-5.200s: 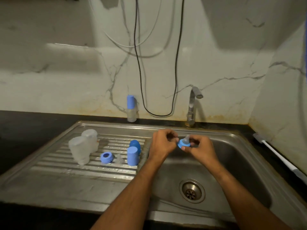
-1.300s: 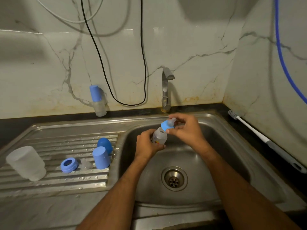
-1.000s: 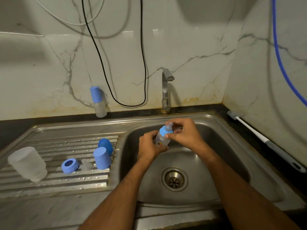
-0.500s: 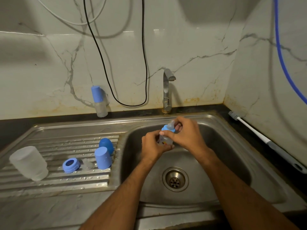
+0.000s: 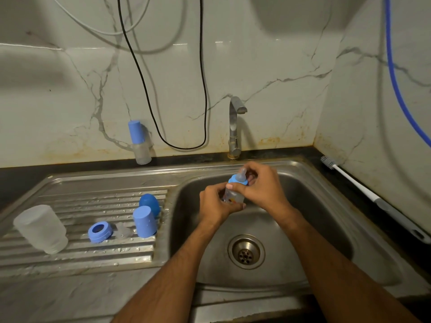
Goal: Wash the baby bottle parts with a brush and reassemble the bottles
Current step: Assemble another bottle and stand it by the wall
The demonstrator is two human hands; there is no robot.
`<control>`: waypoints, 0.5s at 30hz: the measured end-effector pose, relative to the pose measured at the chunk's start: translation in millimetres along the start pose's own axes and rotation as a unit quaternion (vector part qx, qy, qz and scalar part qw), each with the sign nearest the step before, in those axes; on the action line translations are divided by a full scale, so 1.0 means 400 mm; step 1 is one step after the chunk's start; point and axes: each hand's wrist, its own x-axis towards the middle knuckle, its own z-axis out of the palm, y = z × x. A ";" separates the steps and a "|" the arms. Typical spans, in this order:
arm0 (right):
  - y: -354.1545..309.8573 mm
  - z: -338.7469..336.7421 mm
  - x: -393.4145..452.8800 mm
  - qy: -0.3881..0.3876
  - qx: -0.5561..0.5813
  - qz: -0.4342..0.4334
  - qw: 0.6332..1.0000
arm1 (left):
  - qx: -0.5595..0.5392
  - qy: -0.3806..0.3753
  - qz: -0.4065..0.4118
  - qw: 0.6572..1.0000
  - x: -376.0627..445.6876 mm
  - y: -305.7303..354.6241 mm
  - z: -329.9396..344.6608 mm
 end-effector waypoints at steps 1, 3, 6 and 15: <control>-0.001 -0.001 -0.001 0.003 -0.010 0.000 1.000 | 0.003 0.000 0.000 1.000 -0.001 0.001 0.000; -0.004 -0.006 -0.002 -0.003 -0.021 0.001 1.000 | 0.000 -0.001 -0.001 1.000 0.000 0.002 0.002; -0.003 -0.016 0.001 -0.018 0.006 0.008 1.000 | -0.019 0.001 -0.005 1.000 0.000 0.004 -0.004; 0.006 -0.009 0.002 -0.009 0.058 0.008 0.998 | -0.032 0.000 0.005 0.999 -0.005 0.011 -0.006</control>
